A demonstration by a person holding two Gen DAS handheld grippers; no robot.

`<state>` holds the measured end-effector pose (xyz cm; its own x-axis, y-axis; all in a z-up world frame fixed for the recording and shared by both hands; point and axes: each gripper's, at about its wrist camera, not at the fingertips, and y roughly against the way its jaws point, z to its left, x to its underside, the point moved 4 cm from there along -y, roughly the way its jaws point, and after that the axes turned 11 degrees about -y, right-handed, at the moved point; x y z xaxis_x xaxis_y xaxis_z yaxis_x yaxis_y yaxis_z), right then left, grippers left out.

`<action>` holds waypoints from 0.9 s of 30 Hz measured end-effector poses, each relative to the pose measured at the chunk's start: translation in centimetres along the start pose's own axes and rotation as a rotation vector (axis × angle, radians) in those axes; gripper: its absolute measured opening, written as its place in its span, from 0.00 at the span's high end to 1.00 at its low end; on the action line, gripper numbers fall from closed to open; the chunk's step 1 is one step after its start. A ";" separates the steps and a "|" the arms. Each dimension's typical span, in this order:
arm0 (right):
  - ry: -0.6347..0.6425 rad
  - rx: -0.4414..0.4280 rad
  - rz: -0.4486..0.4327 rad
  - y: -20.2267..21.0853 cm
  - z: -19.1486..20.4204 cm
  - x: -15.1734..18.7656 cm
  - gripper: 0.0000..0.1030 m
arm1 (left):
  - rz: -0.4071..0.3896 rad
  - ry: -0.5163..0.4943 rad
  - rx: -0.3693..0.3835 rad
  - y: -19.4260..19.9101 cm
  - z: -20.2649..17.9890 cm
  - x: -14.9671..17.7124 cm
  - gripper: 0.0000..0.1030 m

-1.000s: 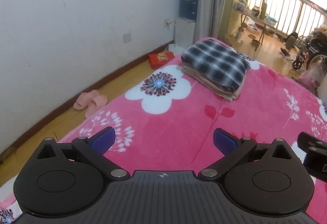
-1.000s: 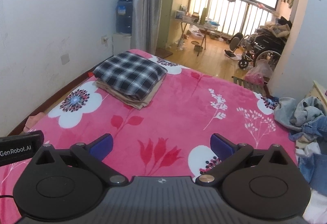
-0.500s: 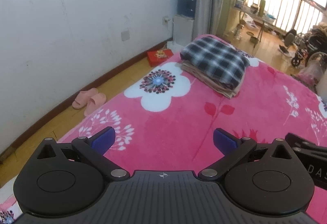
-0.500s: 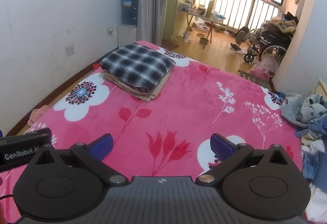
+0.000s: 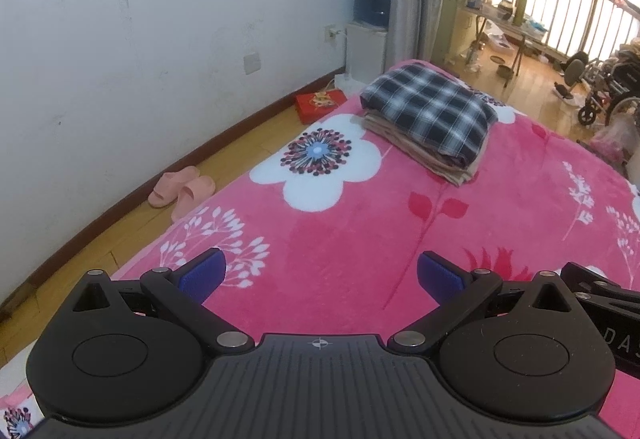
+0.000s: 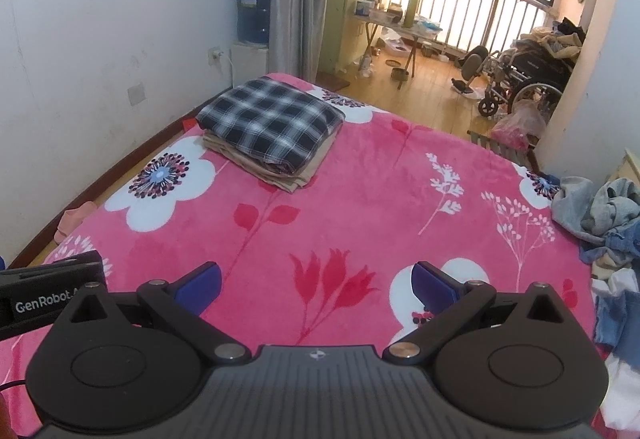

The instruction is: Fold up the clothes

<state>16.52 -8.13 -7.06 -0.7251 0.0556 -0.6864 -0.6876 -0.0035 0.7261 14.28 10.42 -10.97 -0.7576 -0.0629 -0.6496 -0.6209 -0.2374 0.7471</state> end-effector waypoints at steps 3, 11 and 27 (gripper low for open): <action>-0.001 0.010 0.000 -0.1 -0.3 -0.1 0.00 | 0.002 -0.001 0.005 -0.1 -0.2 0.0 0.00; -0.007 0.031 0.005 -0.4 -1.0 0.0 0.00 | -0.005 -0.015 0.017 0.1 -0.9 -0.1 0.00; 0.005 0.029 0.006 -0.4 -0.6 0.0 0.00 | -0.018 -0.026 -0.011 0.1 -0.5 -0.2 0.00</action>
<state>16.79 -8.77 -7.42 -0.7292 0.0507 -0.6824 -0.6822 0.0251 0.7308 14.47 9.96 -10.82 -0.7516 -0.0339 -0.6587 -0.6321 -0.2485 0.7340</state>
